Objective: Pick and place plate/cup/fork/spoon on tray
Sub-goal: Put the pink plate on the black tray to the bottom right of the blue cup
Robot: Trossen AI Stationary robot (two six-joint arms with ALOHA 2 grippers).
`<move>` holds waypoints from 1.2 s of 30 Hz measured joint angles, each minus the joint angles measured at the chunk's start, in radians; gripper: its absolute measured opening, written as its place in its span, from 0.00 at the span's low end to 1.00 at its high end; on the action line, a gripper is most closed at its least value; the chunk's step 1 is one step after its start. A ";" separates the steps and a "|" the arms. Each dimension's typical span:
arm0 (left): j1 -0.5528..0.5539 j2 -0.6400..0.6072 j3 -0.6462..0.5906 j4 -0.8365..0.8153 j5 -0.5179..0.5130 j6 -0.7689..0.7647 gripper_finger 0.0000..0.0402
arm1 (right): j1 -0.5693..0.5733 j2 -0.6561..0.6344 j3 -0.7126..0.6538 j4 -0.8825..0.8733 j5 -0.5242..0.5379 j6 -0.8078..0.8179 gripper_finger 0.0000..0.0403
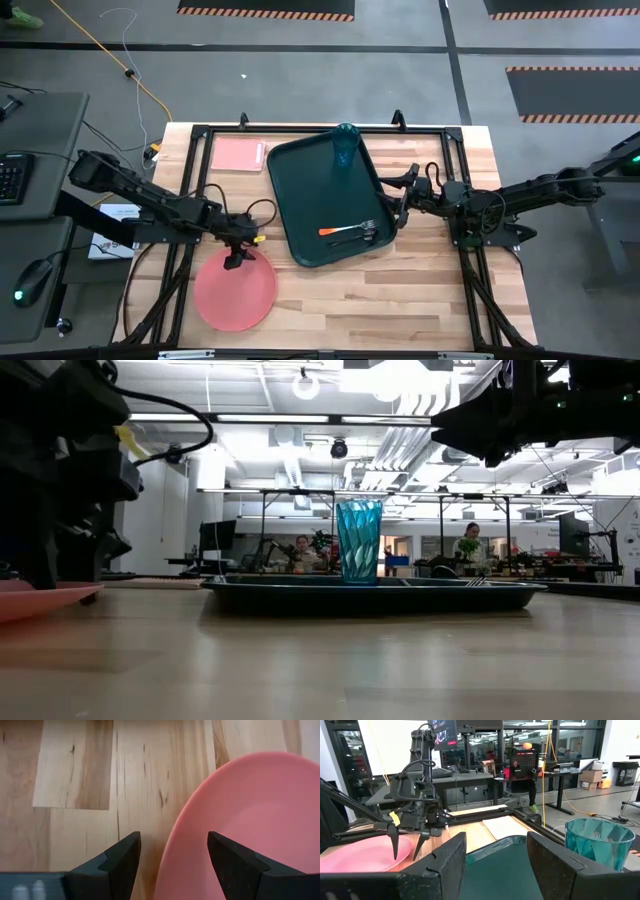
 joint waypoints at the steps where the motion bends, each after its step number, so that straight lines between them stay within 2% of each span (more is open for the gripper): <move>1: 0.000 0.007 0.000 0.002 0.001 -0.005 0.56 | 0.000 0.000 0.000 0.000 0.000 0.000 0.50; 6: 0.001 0.015 0.001 0.009 0.025 -0.007 0.55 | 0.000 0.000 0.000 0.000 -0.001 0.000 0.50; 10: 0.001 0.017 -0.001 0.007 0.053 0.000 0.49 | 0.000 0.000 0.000 -0.001 -0.001 0.000 0.50; 13: 0.001 0.017 -0.002 0.004 0.060 0.040 0.40 | 0.000 0.000 0.000 -0.004 -0.002 0.000 0.50; 16: 0.000 0.018 -0.003 0.002 0.067 0.105 0.26 | 0.000 0.000 0.000 -0.016 -0.002 0.000 0.50; 19: -0.002 0.017 -0.003 0.003 0.118 0.152 0.11 | 0.000 0.000 0.000 -0.028 -0.002 0.000 0.50; 21: 0.003 0.017 -0.002 0.013 0.155 0.164 0.04 | 0.000 0.000 0.000 -0.034 -0.002 0.000 0.50; 28: 0.045 -0.007 0.050 0.006 0.206 0.150 0.02 | 0.000 0.000 0.000 -0.034 -0.002 0.000 0.50; 32: 0.069 -0.056 0.154 -0.117 0.201 0.188 0.01 | 0.000 0.000 0.000 -0.038 -0.002 0.000 0.50; 36: 0.107 -0.116 0.308 -0.276 0.171 0.257 0.00 | 0.000 0.000 0.000 -0.038 -0.002 0.000 0.50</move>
